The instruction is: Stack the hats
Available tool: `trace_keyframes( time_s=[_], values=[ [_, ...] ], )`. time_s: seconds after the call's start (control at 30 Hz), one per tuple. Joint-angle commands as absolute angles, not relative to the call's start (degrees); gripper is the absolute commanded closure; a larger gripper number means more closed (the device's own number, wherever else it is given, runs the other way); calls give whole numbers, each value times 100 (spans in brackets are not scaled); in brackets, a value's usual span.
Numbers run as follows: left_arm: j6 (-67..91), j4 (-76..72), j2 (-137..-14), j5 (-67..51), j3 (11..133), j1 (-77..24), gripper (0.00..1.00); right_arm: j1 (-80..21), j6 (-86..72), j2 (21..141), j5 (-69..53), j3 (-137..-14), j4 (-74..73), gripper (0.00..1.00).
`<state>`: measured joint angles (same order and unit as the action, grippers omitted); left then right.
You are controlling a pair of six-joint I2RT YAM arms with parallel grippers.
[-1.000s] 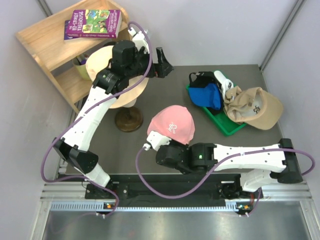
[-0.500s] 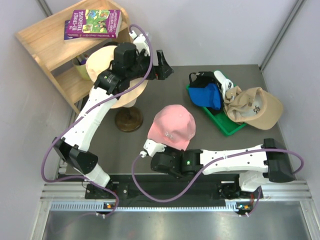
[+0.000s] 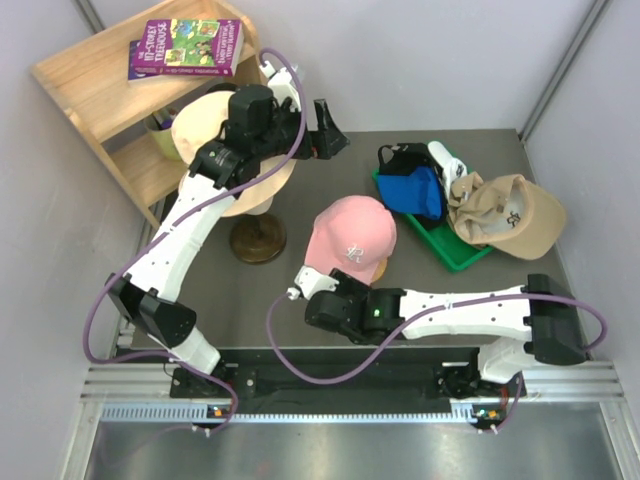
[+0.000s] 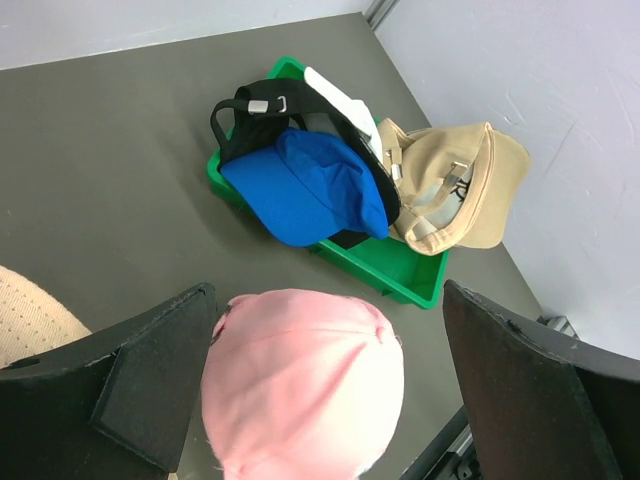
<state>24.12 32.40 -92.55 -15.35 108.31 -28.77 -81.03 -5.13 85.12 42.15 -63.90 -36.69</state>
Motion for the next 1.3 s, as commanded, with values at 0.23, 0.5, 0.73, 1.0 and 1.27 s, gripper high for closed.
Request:
trace_keyframes(
  time_s=[0.23,0.5,0.73,1.0,1.27],
  values=[
    [2417,2909,-9307,-1547,10934,-2892,1,-8024,-598,7428,3059,-6574,-4200,11],
    [2294,2865,-9273,-1661,10855,-2892,1,-8183,-1088,6708,2619,-7233,-4983,5],
    [1829,2751,-9088,-1731,10644,-2979,1,-6771,-1670,6267,2471,-8244,-5169,5],
    [1134,3418,-9369,-844,11188,-3814,1,-3895,-1836,6855,81,-8464,-4255,15],
    [2029,2945,-8596,-756,9529,-4166,10,-3595,-2232,6329,-870,-7472,-3463,25]
  ],
)
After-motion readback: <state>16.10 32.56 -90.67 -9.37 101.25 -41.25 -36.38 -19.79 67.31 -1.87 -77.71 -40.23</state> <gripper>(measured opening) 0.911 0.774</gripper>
